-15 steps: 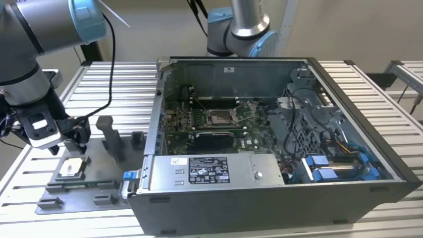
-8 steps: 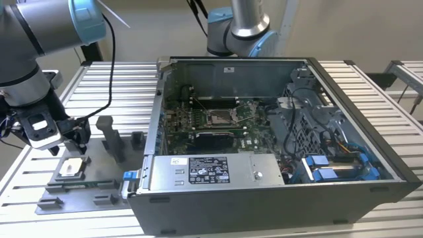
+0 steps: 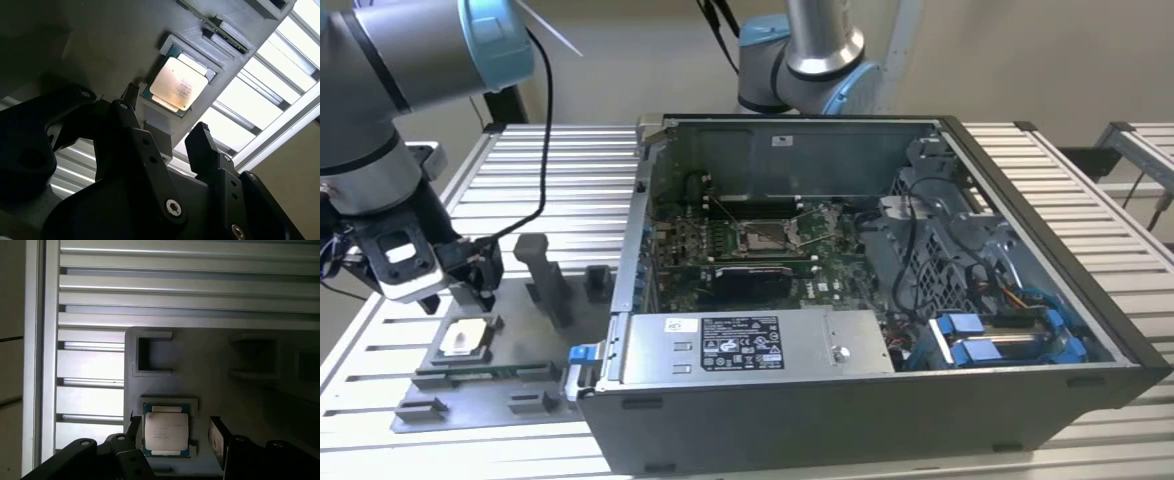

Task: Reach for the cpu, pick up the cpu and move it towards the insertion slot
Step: 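Pick up the cpu and move it towards the insertion slot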

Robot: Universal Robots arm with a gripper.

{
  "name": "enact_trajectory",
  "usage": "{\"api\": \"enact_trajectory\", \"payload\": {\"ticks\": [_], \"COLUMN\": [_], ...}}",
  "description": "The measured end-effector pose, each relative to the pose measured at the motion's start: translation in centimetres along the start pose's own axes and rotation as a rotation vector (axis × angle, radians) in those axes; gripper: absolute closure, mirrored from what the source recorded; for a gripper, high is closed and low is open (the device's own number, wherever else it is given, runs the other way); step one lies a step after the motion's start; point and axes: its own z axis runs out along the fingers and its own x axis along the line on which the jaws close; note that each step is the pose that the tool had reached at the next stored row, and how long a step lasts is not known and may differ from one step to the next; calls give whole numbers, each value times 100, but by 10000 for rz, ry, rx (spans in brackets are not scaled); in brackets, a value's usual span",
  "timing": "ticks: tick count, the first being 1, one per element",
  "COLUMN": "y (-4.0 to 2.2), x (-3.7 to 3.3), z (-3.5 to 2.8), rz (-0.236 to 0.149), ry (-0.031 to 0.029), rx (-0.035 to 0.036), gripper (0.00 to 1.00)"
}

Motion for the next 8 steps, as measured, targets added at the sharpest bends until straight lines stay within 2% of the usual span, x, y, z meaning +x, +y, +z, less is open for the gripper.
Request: {"api": "enact_trajectory", "payload": {"ticks": [8], "y": [-3], "x": [1], "z": [16], "rz": [1], "ry": [2], "rx": [0], "gripper": [0]}}
